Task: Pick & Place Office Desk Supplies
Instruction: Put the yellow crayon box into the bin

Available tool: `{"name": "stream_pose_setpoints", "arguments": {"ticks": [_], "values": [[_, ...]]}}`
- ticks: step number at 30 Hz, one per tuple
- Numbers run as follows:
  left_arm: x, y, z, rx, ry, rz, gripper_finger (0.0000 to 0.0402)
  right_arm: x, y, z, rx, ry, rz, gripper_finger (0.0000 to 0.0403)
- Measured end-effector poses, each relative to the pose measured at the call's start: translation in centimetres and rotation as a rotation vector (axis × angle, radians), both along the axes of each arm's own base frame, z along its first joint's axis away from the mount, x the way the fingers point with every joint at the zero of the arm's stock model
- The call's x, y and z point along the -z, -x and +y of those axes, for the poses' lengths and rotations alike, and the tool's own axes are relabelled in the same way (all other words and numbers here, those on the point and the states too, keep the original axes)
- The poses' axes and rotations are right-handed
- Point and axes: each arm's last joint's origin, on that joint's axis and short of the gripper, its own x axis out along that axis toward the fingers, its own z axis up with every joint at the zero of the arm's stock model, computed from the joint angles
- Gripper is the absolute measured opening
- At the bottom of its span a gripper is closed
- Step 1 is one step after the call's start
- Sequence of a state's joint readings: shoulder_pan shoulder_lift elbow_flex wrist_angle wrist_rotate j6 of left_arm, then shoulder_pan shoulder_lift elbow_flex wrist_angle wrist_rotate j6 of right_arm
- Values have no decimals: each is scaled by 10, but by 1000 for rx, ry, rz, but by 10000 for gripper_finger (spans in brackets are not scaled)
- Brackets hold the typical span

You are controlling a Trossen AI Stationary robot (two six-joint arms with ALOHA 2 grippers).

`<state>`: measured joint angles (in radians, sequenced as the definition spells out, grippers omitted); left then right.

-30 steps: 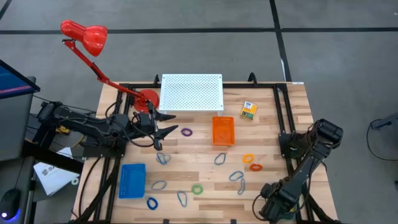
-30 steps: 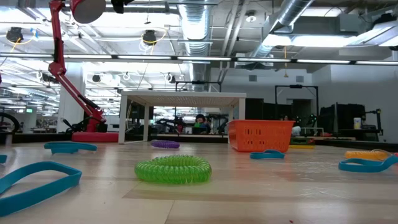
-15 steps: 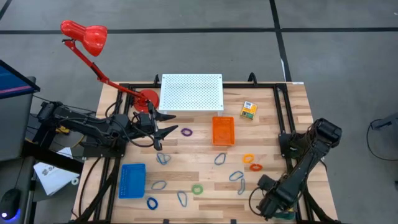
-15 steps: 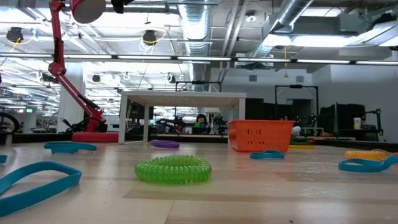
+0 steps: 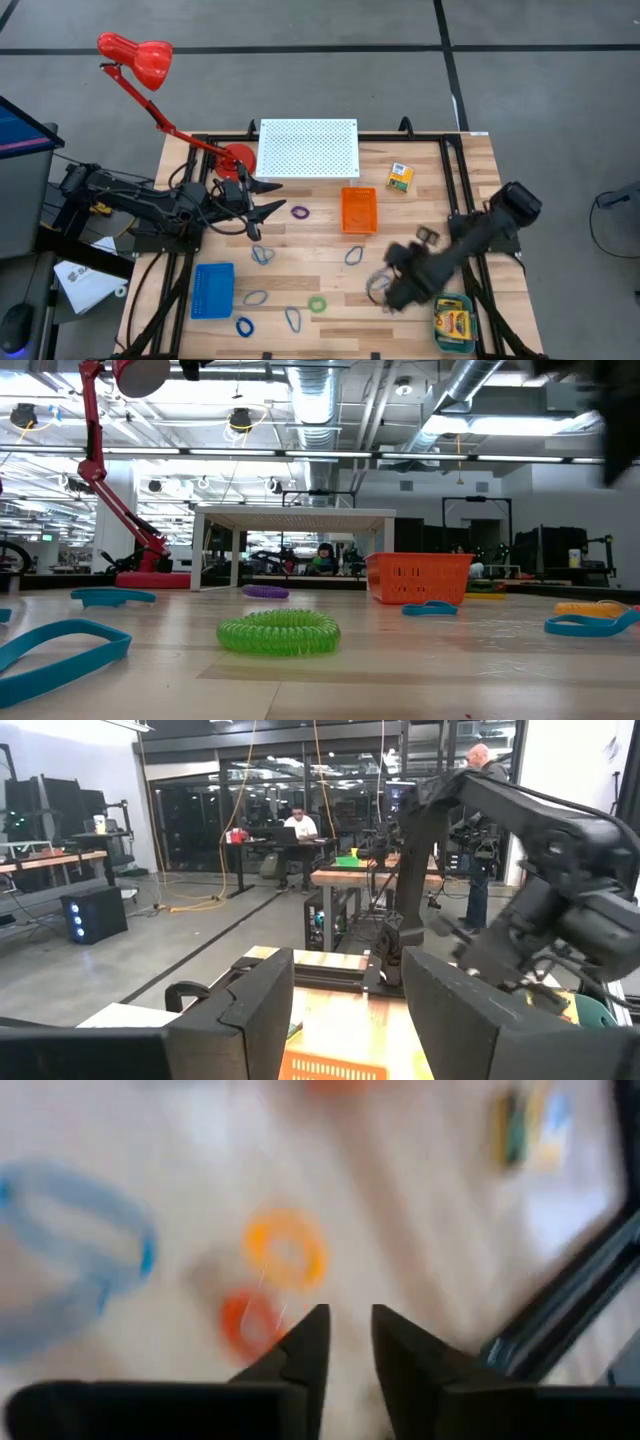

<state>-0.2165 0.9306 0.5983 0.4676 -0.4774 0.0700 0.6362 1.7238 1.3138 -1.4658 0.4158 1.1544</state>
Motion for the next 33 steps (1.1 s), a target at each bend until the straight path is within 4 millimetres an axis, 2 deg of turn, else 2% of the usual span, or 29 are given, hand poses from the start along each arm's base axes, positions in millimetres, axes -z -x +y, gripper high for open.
{"name": "stream_pose_setpoints", "arguments": {"ticks": [6, 10, 14, 18, 22, 25, 33], "values": [[0, 0, 0, 0, 0, -1, 182, -2, -30, -66, -66, 82, -68, 150], [0, 0, 0, 0, -2, 3, 182, 6, -37, -114, -60, 118, -2, 185], [1, 0, 0, 0, -5, 10, 182, 18, -39, -160, -36, 122, 78, 199], [1, 0, 0, -1, -11, 14, 182, 33, -40, -199, -29, 72, 89, 193], [2, 0, 0, -1, -14, 21, 182, 46, -35, -229, -29, -26, 79, 180], [2, 0, 0, -1, -15, 22, 182, 54, -24, -244, -7, -73, 117, 172], [2, 0, 0, -1, -17, 29, 182, 78, 1, -269, 31, -231, 133, 167]]}}
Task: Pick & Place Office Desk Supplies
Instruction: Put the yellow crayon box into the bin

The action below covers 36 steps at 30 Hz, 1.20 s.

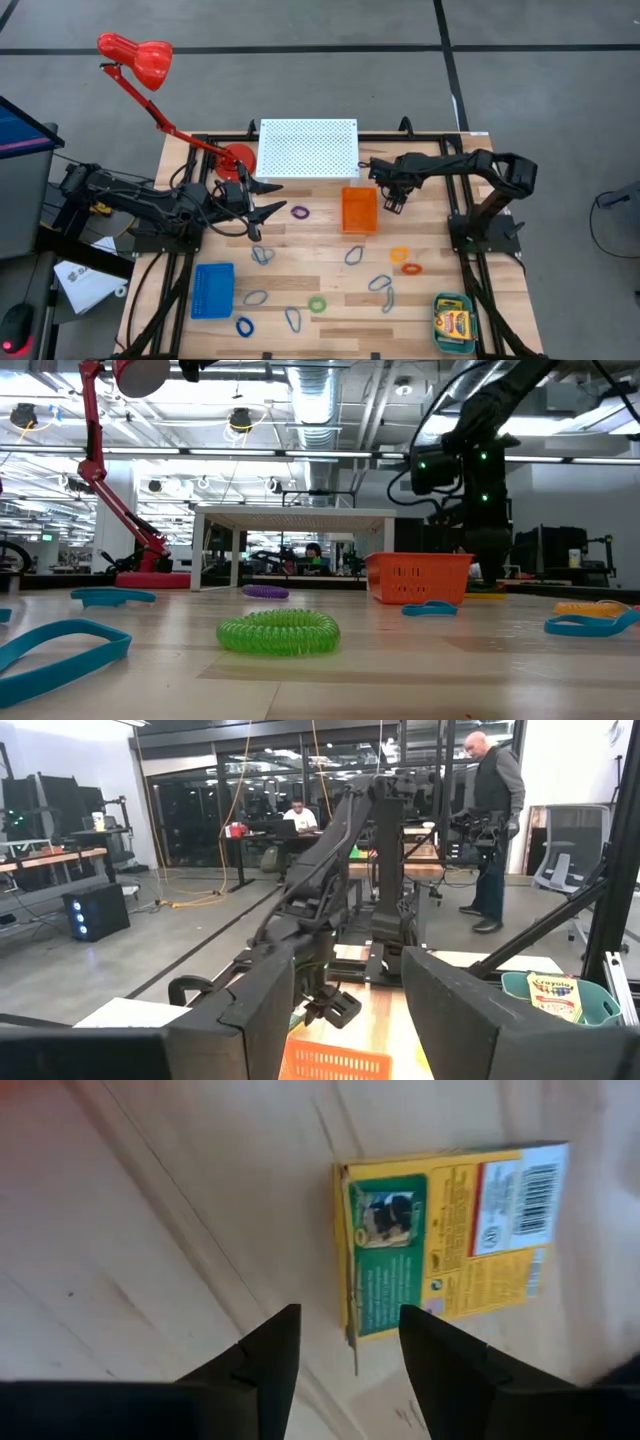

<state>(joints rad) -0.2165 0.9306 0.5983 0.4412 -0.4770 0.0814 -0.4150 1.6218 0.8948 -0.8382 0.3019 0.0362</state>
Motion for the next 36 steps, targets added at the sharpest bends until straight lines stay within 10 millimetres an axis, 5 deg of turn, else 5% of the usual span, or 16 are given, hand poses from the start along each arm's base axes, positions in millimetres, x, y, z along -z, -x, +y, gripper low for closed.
{"name": "stream_pose_setpoints", "arguments": {"ticks": [9, 17, 21, 28, 36], "values": [[0, 0, 0, 0, 0, 0, 182, 16, 15, -15, 42, -62, -61, 148], [4, -5, 5, -26, -1, 18, 182, 16, 16, -17, 65, -46, -66, 19], [8, -13, 9, -50, -2, 25, 182, 16, 16, -14, 100, -45, -72, 8], [13, -20, 15, -76, -3, 35, 182, -10, 20, 16, 142, -36, -110, 2], [12, -20, 15, -55, -2, 16, 182, -57, 38, 77, 161, -76, -277, 1]]}}
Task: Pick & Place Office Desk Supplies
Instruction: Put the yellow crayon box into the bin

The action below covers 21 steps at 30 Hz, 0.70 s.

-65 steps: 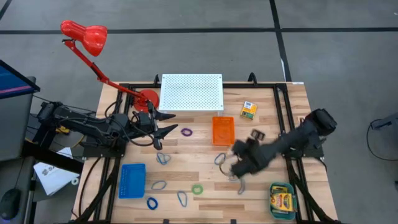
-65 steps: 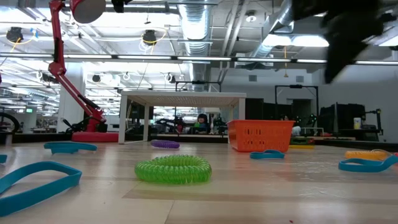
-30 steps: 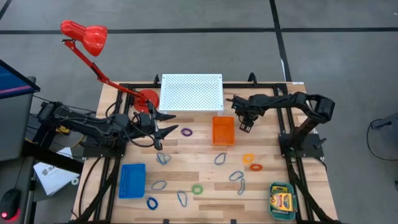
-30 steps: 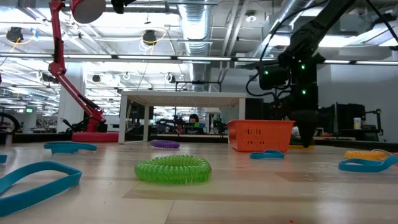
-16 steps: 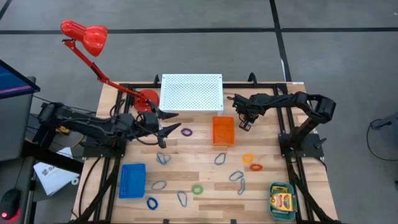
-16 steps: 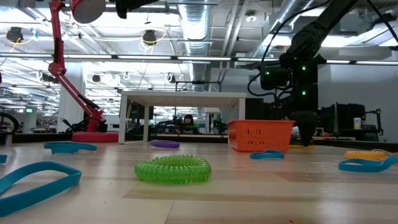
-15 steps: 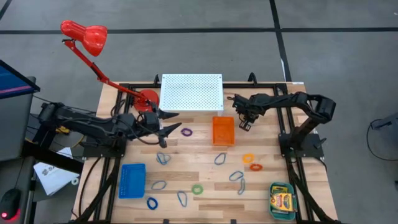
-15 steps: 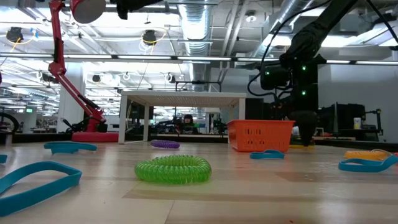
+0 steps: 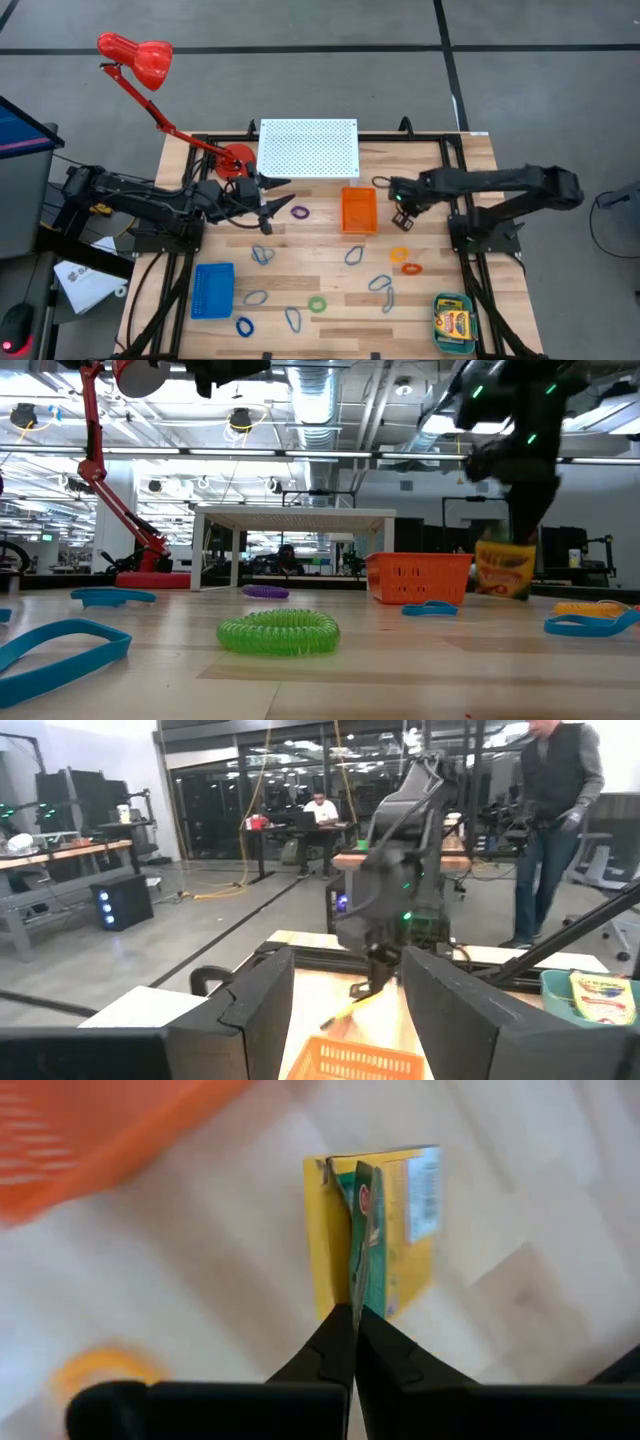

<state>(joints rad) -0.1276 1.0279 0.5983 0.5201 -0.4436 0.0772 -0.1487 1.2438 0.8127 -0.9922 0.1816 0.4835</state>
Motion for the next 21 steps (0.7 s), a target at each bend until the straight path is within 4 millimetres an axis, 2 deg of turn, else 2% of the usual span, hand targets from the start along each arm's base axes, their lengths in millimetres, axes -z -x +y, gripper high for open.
{"name": "stream_pose_setpoints", "arguments": {"ticks": [11, 21], "values": [[-3, 0, -2, 39, 7, -30, 182, -40, 31, 81, 24, -193, -241, 0], [-3, 0, -2, 39, 7, -30, 182, -74, 42, 149, 23, -371, -285, 0]]}}
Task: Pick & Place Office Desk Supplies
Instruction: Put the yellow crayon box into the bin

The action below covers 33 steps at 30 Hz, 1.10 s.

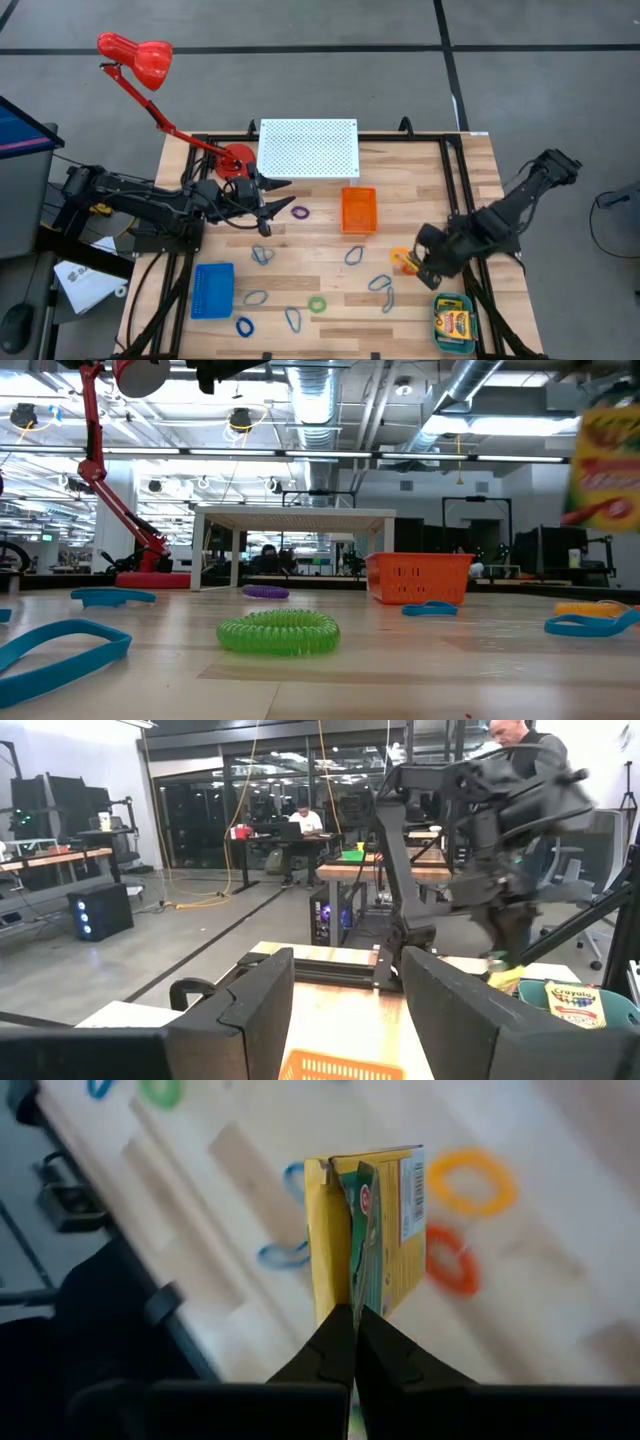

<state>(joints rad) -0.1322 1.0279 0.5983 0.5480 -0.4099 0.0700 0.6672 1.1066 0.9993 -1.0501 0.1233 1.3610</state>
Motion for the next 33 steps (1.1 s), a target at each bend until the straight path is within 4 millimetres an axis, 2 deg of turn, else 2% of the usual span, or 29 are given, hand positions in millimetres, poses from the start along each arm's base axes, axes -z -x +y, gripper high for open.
{"name": "stream_pose_setpoints", "arguments": {"ticks": [8, 13, 22, 33], "values": [[0, 0, 0, 0, 0, 0, 182, -27, 15, 42, 62, -53, 96, 0], [0, 0, 0, 0, 0, 0, 182, -33, 23, 63, 85, -20, 168, 0], [0, 0, 0, 2, 7, -3, 182, -22, 38, 100, 83, -73, 332, 0], [-1, 0, 0, 3, 11, -16, 182, -7, 45, 125, 117, -84, 367, 0]]}}
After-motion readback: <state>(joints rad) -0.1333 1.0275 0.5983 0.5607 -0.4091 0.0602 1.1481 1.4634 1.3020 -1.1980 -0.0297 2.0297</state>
